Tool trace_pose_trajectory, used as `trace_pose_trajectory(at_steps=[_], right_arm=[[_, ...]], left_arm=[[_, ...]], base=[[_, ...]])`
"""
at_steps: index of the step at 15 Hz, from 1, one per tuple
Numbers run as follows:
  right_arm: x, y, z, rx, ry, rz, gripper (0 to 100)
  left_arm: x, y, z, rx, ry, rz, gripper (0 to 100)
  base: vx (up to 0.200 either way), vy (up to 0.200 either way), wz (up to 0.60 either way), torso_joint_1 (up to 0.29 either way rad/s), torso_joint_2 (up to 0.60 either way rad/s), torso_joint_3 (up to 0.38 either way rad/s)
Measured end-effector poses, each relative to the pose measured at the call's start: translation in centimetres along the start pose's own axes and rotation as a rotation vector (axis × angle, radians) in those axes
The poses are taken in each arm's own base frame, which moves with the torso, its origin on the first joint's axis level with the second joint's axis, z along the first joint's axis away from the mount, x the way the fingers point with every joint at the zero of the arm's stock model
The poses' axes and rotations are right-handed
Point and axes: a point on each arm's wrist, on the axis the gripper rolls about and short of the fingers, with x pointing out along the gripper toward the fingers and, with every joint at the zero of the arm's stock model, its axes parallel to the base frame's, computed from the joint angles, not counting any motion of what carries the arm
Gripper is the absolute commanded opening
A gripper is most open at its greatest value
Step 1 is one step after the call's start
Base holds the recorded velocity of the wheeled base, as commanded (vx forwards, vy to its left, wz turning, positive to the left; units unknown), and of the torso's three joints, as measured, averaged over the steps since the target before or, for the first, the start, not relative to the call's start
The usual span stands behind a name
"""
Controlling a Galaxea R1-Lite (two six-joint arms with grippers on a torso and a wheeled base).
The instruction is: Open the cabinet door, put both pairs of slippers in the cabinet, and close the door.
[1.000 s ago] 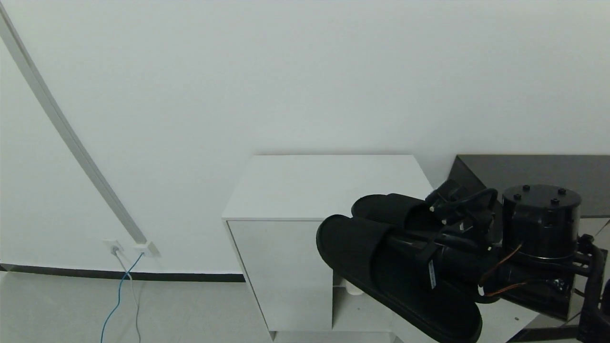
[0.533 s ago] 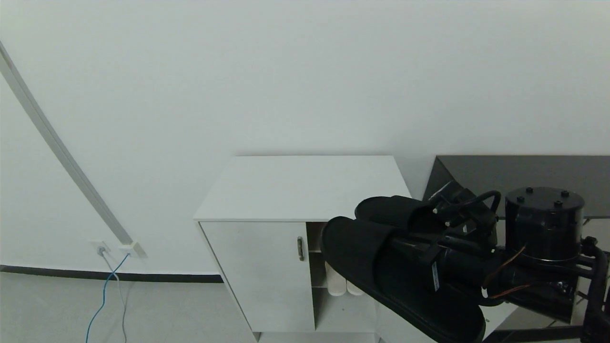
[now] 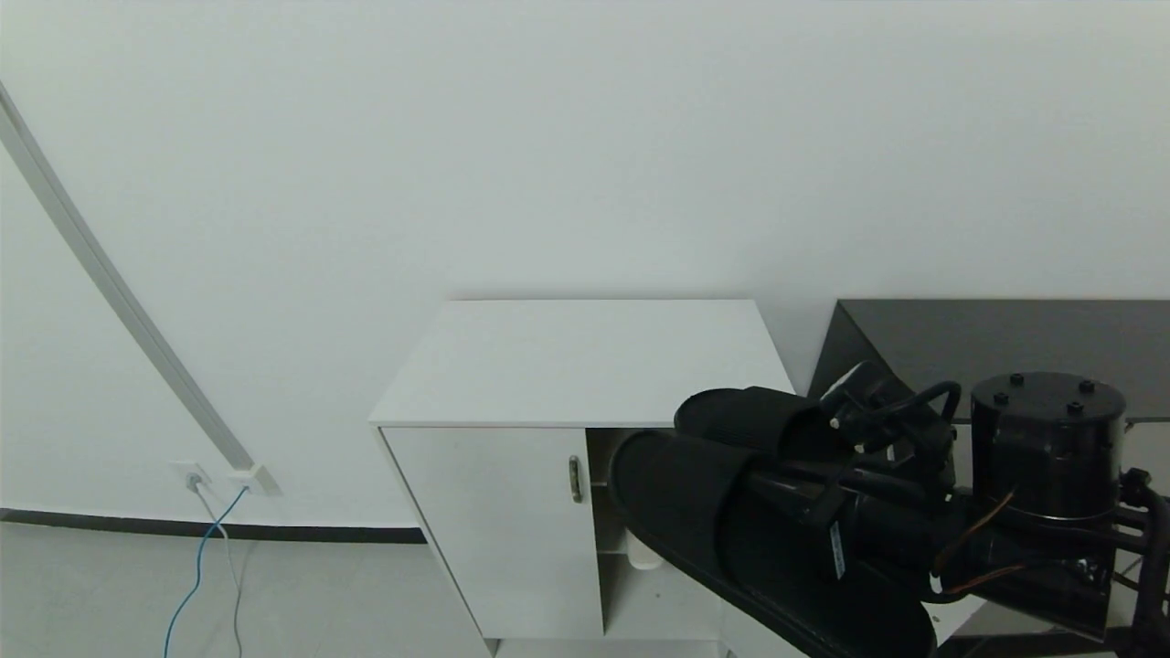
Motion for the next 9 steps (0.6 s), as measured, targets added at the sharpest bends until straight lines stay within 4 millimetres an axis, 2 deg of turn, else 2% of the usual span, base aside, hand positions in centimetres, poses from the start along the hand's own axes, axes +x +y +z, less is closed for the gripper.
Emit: trace_pose_trajectory(at_steps=[9], right_arm=[[-0.47,0.51,-0.57,-0.003,0.006,0.017,0]], left_arm=[[0.0,0.0,0.0,0.0,0.0,0.0,0]], base=[[0.0,0.0,0.0,-0.012,0.02,0.014]])
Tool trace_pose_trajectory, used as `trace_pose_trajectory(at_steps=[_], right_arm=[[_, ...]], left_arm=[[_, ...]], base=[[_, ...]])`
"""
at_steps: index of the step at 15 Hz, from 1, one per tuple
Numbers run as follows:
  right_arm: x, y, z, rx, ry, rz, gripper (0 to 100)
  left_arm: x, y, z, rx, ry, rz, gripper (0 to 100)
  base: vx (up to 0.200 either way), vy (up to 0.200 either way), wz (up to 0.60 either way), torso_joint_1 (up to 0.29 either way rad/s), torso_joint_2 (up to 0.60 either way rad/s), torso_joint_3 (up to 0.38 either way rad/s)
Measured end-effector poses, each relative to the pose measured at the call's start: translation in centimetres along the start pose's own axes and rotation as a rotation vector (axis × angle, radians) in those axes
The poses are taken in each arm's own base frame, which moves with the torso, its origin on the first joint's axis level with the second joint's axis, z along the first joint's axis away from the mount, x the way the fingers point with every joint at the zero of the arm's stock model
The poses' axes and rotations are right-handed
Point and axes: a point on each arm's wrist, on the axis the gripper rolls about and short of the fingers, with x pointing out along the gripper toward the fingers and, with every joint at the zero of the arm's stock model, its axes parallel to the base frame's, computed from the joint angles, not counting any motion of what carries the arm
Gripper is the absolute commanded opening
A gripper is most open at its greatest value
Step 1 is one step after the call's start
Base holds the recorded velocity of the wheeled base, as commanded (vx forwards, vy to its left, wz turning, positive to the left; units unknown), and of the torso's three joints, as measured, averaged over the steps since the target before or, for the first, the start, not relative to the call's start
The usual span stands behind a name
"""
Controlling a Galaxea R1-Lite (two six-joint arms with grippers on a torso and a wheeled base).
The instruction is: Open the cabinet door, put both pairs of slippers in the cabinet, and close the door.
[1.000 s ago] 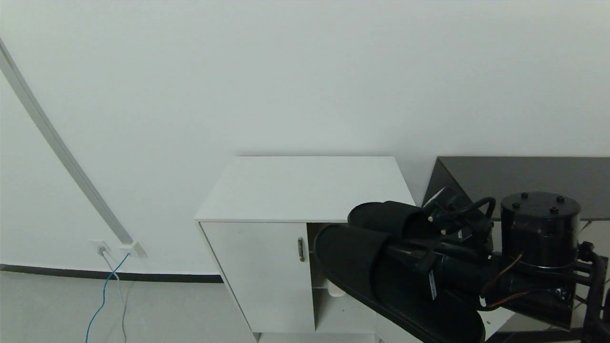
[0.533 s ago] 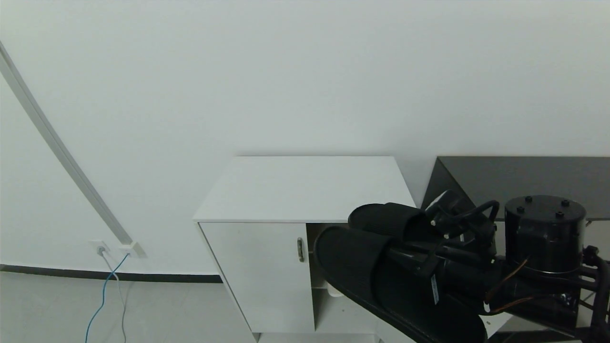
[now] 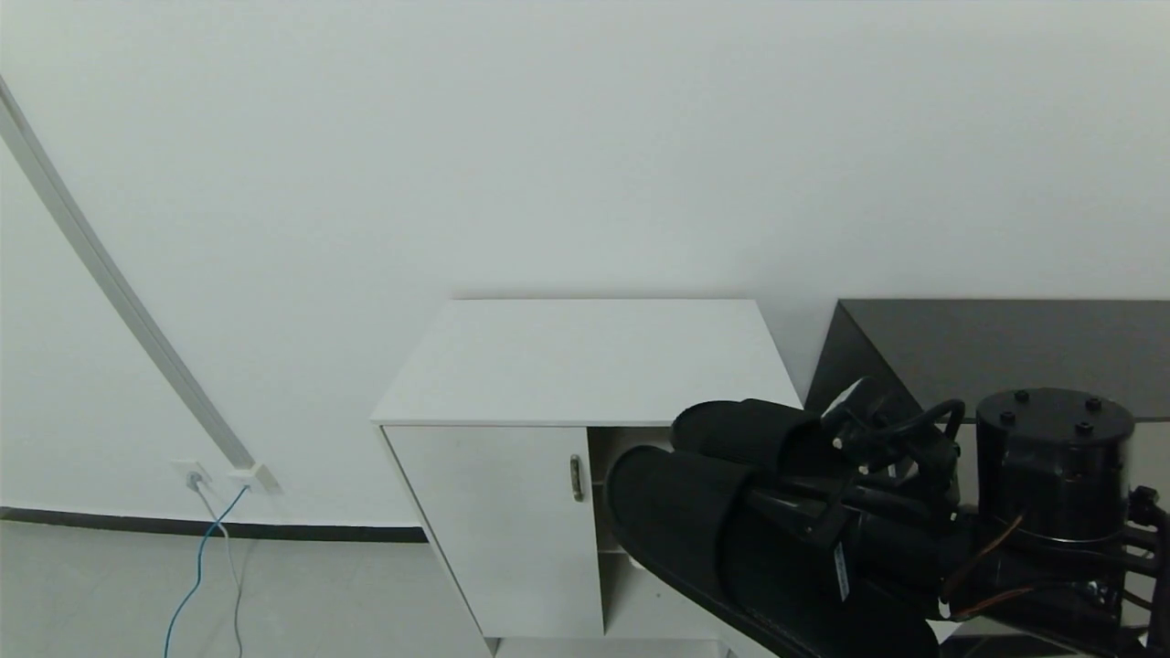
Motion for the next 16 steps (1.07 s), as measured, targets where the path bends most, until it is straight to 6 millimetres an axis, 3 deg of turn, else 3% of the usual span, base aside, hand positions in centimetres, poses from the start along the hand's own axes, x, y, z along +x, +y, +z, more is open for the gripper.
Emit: trace_pose_trajectory(at_steps=[16], right_arm=[[-0.25,0.5,-0.25,-0.012,0.008,0.009,0]], left_arm=[[0.0,0.0,0.0,-0.002,0.0,0.0,0]], base=[[0.0,0.0,0.0,-0.16,0.37,0.202]])
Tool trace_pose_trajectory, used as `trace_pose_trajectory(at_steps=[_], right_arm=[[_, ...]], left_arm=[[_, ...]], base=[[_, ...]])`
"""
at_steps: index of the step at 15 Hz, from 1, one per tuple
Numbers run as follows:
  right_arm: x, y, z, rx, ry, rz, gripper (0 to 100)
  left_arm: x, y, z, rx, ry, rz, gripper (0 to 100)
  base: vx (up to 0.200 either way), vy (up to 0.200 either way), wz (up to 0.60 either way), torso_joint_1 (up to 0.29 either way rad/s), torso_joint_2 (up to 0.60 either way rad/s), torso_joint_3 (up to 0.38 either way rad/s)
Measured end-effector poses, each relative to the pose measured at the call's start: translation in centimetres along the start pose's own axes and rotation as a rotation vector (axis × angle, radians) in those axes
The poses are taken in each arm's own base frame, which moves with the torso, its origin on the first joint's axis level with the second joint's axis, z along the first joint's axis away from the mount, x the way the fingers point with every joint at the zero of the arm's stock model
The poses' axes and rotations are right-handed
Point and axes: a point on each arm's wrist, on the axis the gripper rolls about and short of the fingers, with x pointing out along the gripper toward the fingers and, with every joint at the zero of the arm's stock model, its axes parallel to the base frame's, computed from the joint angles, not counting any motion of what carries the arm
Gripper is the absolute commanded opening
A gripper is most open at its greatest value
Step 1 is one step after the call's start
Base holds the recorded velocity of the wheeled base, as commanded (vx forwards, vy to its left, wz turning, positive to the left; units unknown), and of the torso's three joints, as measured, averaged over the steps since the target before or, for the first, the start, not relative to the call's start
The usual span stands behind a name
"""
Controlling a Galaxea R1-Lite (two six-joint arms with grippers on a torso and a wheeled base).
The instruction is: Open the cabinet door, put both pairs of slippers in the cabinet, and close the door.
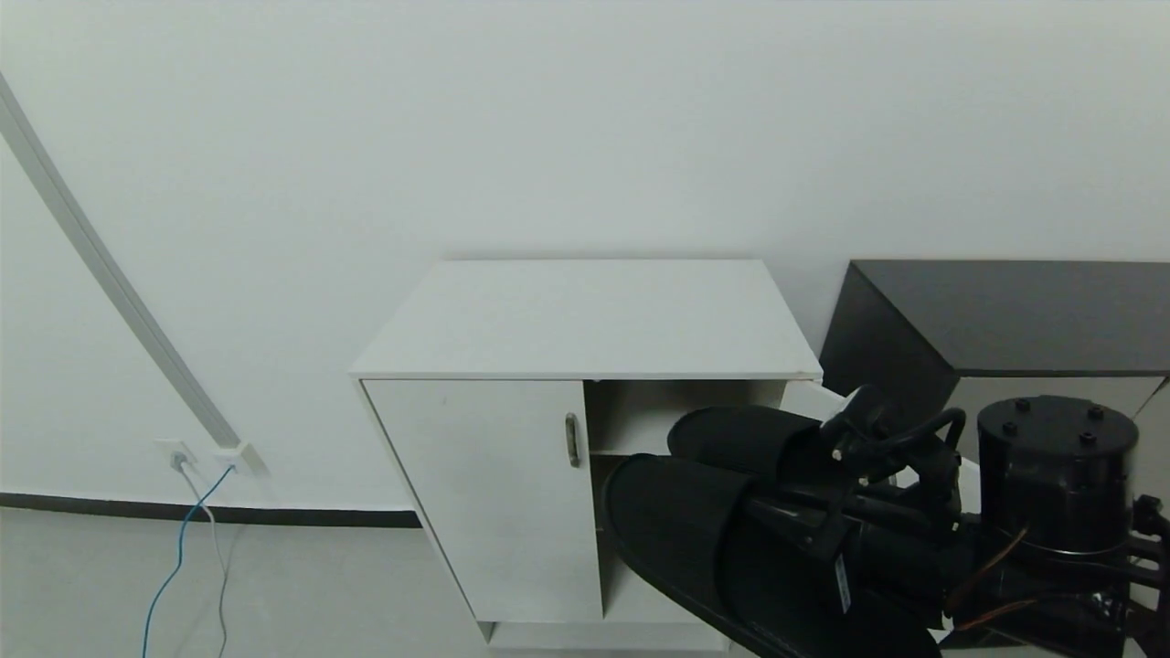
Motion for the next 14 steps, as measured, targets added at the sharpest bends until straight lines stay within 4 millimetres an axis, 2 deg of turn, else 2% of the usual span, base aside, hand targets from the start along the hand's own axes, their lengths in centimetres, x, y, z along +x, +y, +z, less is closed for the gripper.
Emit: trace_pose_trajectory(at_steps=[14], right_arm=[[-0.26,0.44,-0.31,-0.005,0.01,0.019,0]], left_arm=[[0.0,0.0,0.0,0.0,0.0,-0.001,0]], base=[[0.0,0.0,0.0,-0.205,0.53,0.319]])
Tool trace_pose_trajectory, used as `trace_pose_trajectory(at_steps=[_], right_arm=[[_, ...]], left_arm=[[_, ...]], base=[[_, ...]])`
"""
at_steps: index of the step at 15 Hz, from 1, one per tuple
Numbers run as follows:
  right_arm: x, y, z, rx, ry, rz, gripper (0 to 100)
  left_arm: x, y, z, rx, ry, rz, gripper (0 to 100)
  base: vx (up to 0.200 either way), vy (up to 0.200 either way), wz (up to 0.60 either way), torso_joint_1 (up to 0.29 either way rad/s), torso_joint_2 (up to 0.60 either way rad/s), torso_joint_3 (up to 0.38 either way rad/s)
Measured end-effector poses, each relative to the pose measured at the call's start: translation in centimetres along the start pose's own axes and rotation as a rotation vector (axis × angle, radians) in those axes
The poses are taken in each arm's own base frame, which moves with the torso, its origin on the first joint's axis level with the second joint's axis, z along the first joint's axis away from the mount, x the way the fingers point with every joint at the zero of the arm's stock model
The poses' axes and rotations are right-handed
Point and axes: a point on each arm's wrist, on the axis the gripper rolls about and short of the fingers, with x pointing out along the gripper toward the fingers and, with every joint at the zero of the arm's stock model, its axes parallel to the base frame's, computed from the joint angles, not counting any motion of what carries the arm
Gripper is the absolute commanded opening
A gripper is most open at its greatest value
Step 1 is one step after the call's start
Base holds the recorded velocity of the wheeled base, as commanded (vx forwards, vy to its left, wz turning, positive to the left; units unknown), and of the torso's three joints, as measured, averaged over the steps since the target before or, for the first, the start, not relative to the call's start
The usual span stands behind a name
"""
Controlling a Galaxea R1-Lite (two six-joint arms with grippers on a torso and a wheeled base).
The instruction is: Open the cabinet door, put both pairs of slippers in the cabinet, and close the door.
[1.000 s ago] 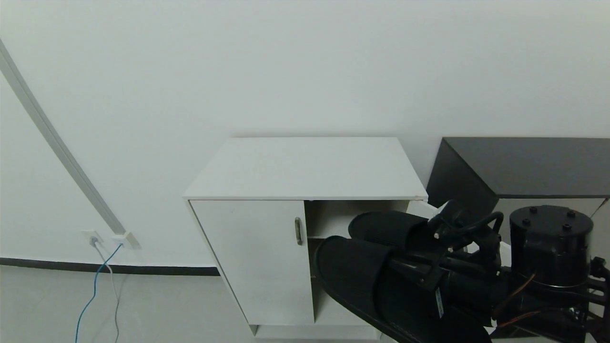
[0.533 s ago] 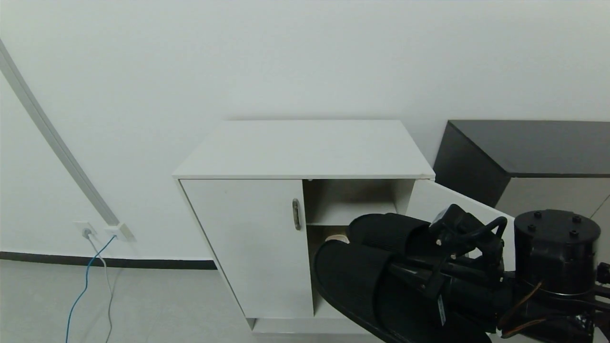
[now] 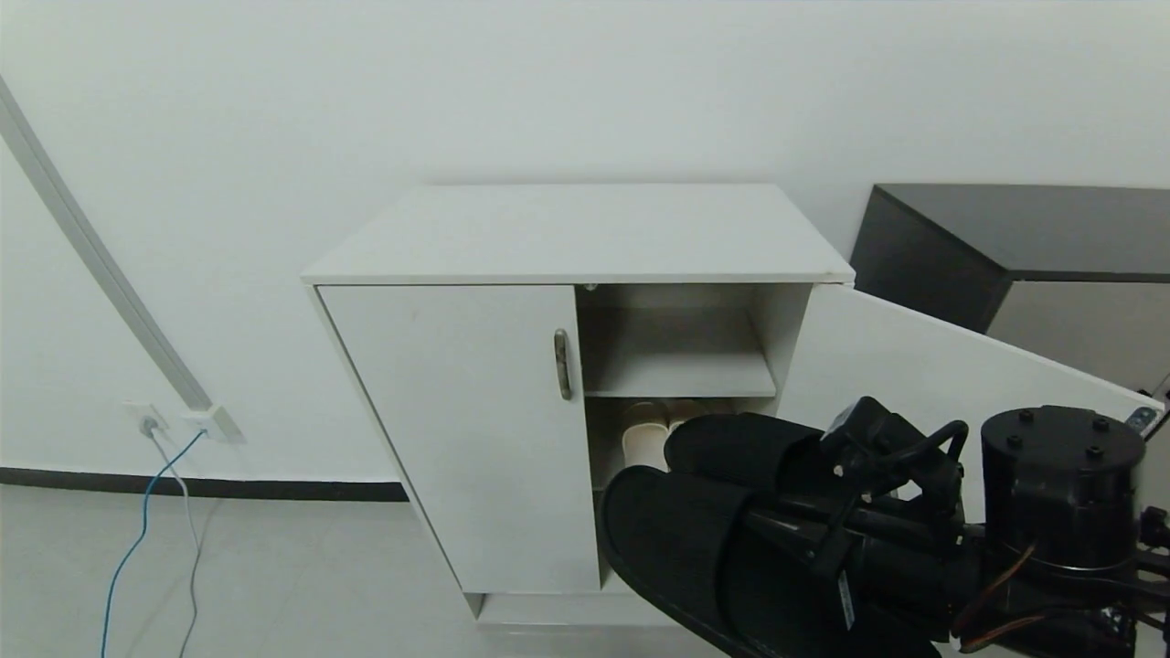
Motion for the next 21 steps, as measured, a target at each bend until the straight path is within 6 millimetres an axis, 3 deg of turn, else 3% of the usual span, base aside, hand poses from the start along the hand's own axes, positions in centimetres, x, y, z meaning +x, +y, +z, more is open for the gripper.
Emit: trace_pose_trajectory(at_steps=[15,21], right_arm=[[0.44,0.43,-0.73,-0.003,0.032,0.021,0],[0.51,0.77,-0.86,-0.007,0.038,0.037,0]], left_arm=[[0.0,0.0,0.0,0.0,0.0,0.001,0],[0.0,0.0,0.0,0.0,0.0,0.0,0]], base=[[0.0,0.0,0.0,-0.094,0.46,0.361],[0.0,0.0,0.0,0.0,0.08,0.084]])
